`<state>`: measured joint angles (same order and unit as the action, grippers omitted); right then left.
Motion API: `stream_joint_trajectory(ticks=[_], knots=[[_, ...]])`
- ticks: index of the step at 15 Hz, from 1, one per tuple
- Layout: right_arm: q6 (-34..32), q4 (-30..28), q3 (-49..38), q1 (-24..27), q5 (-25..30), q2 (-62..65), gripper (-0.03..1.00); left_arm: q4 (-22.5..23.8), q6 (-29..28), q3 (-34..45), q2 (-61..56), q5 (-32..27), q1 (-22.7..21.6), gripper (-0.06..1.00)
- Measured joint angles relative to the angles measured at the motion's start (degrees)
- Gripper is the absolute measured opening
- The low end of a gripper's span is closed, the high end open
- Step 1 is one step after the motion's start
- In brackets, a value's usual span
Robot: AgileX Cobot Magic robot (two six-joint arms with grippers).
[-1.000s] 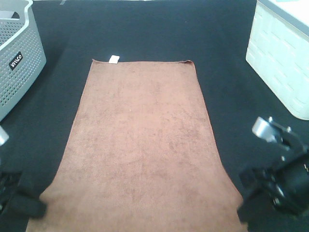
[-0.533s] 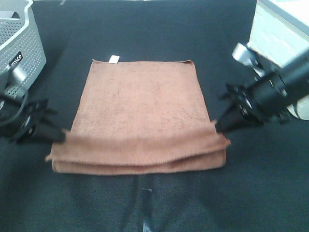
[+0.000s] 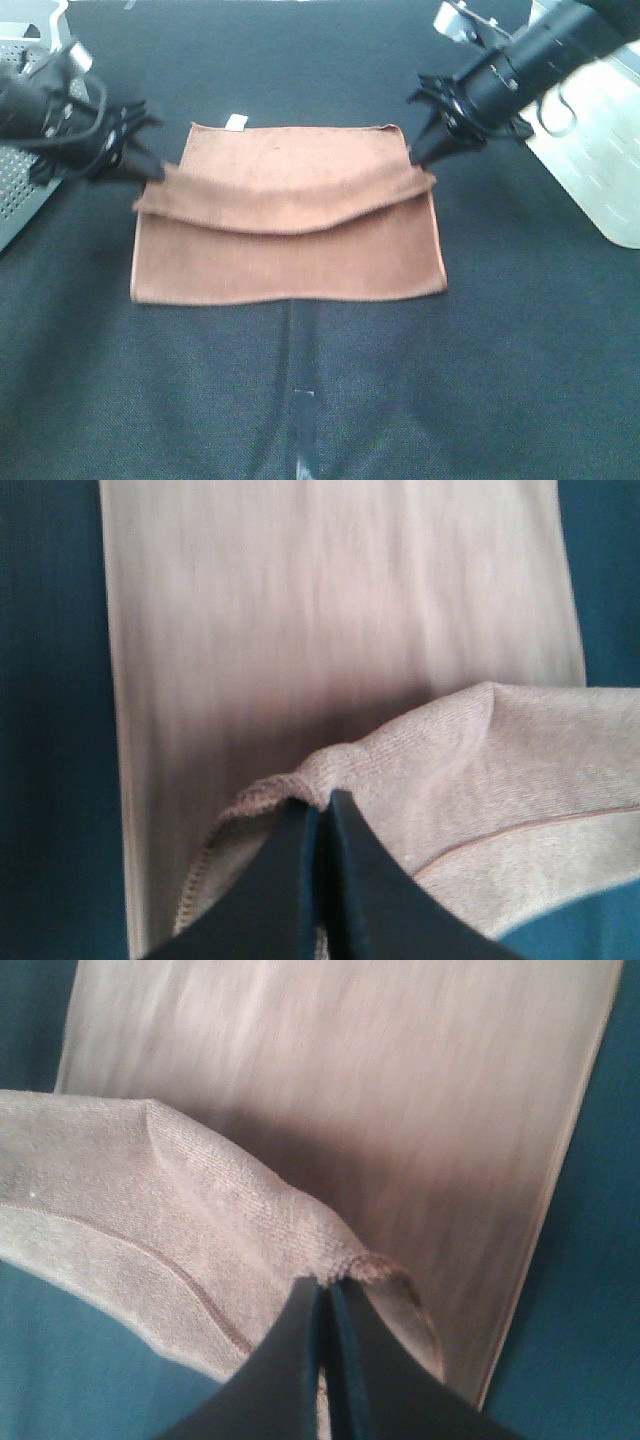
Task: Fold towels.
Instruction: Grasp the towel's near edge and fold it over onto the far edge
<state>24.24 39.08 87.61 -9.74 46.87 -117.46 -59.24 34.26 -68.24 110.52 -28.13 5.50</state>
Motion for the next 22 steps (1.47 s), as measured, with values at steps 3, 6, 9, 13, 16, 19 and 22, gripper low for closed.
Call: stream_joint_trajectory(ticks=[3,6,9,13,16,19,22], knots=[[-3.8,-2.4,19.1,1.1,2.9,-11.2,0.00,0.1,0.0,-14.7,9.0,0.9,0.0,0.00],[-4.1,-3.0,37.1,2.1,4.3,-22.3,0.00,0.1,0.0,-27.0,18.0,3.1,0.0,0.00],[-5.3,-3.7,49.1,2.1,2.9,-31.2,0.00,0.2,0.0,-37.6,25.5,4.9,0.0,0.00],[-6.7,-5.4,53.6,2.1,-1.6,-37.0,0.00,0.2,0.0,-47.1,33.2,8.0,0.0,0.00],[-6.8,-6.0,53.8,2.3,-4.8,-38.2,0.00,0.2,0.0,-50.7,37.5,8.9,0.0,0.00],[-6.8,-6.2,53.8,2.3,-6.2,-38.3,0.00,0.2,0.2,-51.1,38.1,10.9,0.0,0.00],[-6.8,-6.3,53.8,2.3,-6.3,-38.3,0.20,0.2,0.2,-51.1,38.1,11.2,0.0,0.14]])
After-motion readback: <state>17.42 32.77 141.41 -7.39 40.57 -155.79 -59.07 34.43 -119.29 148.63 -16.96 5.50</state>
